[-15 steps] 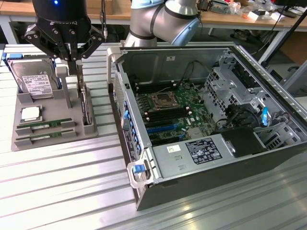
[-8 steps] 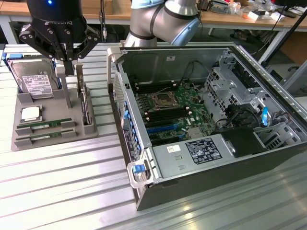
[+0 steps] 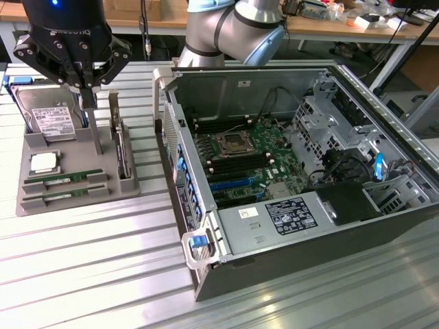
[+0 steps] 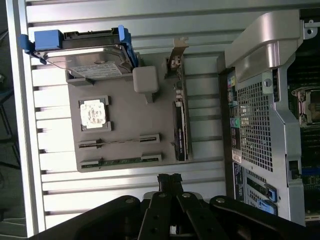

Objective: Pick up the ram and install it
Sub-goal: 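Reach for the ram, then pick up the ram and move it above insertion slot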

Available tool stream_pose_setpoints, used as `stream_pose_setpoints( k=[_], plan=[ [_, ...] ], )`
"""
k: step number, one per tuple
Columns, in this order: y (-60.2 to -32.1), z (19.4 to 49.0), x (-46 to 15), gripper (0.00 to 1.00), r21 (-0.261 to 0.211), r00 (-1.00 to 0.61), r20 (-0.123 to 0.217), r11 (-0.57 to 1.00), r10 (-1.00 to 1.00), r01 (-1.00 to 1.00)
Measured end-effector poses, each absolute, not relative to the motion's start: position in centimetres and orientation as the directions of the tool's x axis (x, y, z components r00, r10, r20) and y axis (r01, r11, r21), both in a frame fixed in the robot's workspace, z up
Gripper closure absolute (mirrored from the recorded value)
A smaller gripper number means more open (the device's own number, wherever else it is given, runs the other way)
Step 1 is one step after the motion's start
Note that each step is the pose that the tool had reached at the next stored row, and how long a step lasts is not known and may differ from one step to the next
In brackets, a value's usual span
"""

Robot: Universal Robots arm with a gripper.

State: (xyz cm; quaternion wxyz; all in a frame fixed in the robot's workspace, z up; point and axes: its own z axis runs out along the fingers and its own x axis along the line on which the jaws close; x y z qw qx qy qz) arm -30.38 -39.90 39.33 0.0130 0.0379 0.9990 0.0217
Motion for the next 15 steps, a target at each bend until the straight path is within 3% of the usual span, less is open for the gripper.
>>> stream_pose_setpoints(
  k=[15],
  plan=[
    [-39.89, 39.33, -30.45, 0.89, 0.044, -0.999, -0.024, 0.998, 0.038, 0.037]
  ],
)
